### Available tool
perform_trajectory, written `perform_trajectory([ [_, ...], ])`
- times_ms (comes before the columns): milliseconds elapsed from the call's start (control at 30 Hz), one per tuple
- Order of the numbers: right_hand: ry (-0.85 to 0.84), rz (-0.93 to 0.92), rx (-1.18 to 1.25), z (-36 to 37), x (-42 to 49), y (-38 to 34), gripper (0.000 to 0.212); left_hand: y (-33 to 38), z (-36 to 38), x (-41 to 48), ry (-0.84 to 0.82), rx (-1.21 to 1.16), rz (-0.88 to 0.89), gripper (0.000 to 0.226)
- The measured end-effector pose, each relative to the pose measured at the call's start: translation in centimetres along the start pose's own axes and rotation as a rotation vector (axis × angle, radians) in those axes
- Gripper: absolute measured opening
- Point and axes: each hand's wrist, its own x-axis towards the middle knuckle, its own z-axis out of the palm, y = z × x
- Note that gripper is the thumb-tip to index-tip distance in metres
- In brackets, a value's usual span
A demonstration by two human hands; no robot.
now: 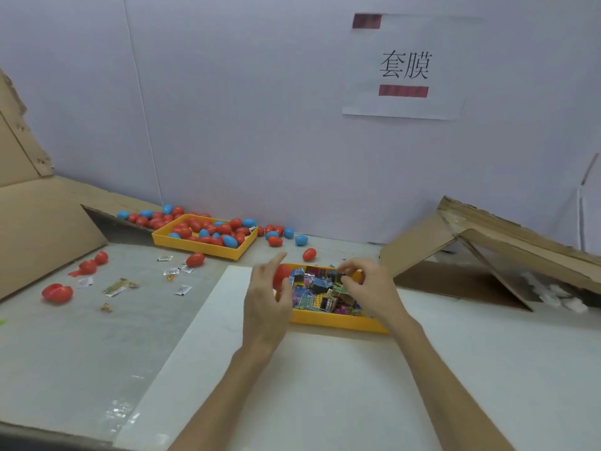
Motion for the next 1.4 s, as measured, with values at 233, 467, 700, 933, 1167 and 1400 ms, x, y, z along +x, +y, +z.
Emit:
perform_trajectory([
  [233,-0.054,0.018,-0.183,1.8,0.3,1.9,0.017,-1.7,0.5,0.2,0.124,0.030,0.119,0.045],
  [467,0.016,-0.038,-0.202,2.0,-0.1,0.5,0.023,-3.0,0.5,2.3,0.092,0.040,-0.087,0.037],
  [700,-0.320,-0.084,-0.177,6.1,1.4,-4.3,0.025,-3.4,0.4,1.4,0.038,0.041,-0.092,0.045],
  [933,-0.140,-0.046,0.081,5.5,1.0,-3.6,0.014,-2.1,0.3,1.0,0.086,-0.039,-0.061,0.048],
  [1167,-0.086,0.191,0.753,2.0,-0.4,-2.9,0.006,-0.6,0.4,0.4,0.023,-0.241,-0.120,0.032],
  [1400,-0.251,0.230,1.603,0.9,-1.1,-2.5,0.006,0.1,0.0,0.2,-0.196,-0.364,-0.094,0.035],
])
